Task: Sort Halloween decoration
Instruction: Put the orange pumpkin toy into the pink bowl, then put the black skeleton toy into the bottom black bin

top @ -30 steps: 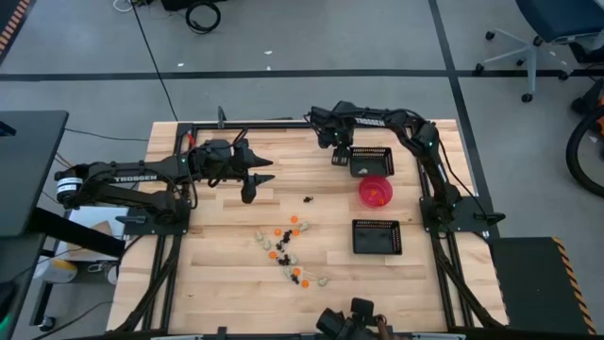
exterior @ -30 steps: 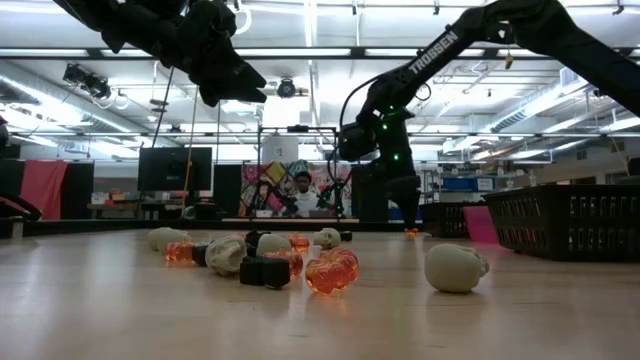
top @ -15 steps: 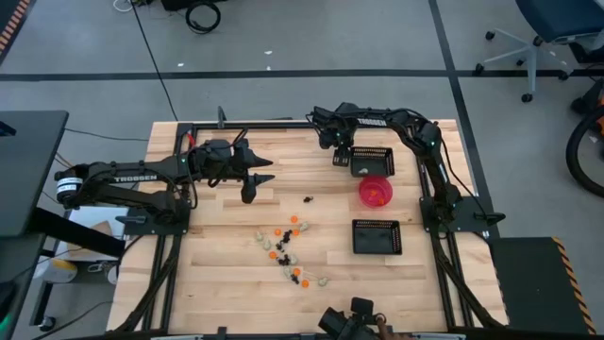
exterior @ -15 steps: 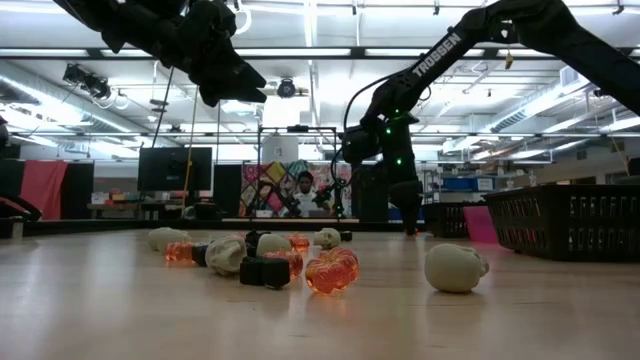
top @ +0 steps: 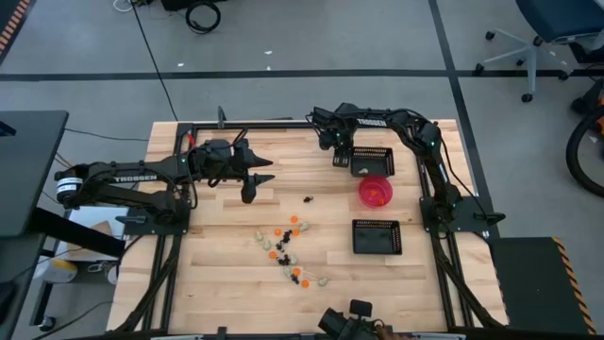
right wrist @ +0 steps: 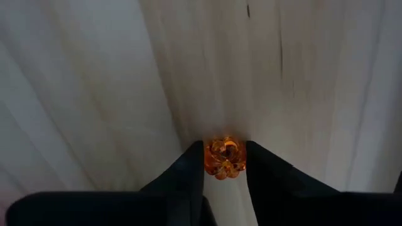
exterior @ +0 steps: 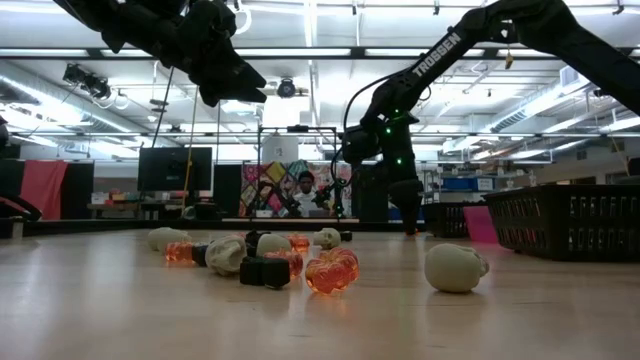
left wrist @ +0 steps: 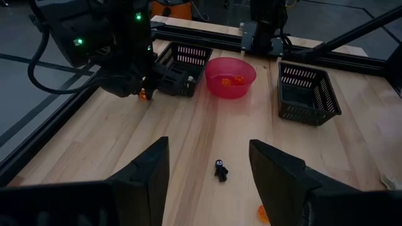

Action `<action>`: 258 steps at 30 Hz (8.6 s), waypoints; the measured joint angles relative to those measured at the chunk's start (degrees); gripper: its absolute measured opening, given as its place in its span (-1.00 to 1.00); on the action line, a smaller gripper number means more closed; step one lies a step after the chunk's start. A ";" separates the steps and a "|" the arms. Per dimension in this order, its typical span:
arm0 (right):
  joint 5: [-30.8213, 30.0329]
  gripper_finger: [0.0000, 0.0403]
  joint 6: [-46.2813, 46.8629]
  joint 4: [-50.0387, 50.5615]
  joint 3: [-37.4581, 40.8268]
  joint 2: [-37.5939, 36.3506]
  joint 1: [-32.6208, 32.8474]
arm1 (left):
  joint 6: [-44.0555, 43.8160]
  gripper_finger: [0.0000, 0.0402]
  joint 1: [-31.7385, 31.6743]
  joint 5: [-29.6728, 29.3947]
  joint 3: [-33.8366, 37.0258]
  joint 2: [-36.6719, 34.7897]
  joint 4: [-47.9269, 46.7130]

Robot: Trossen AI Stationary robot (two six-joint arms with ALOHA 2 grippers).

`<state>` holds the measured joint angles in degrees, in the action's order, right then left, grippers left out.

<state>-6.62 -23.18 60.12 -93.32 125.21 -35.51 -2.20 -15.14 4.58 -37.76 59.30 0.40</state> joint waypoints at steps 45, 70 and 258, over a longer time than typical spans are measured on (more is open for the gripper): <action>6.41 -0.48 20.49 21.73 8.60 -17.82 21.88 | -0.79 -0.04 0.00 0.02 0.00 -0.02 -2.38; 6.45 -0.07 24.81 12.08 24.75 -23.22 16.81 | -0.68 -0.04 0.00 0.00 0.00 -0.02 -1.05; 25.89 -0.51 48.54 9.61 30.23 -33.51 40.36 | 23.75 -0.04 -7.96 -9.05 -0.02 -0.02 12.89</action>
<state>19.27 25.36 69.73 -63.09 91.70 4.84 21.55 -23.09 -4.47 -37.78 59.29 13.29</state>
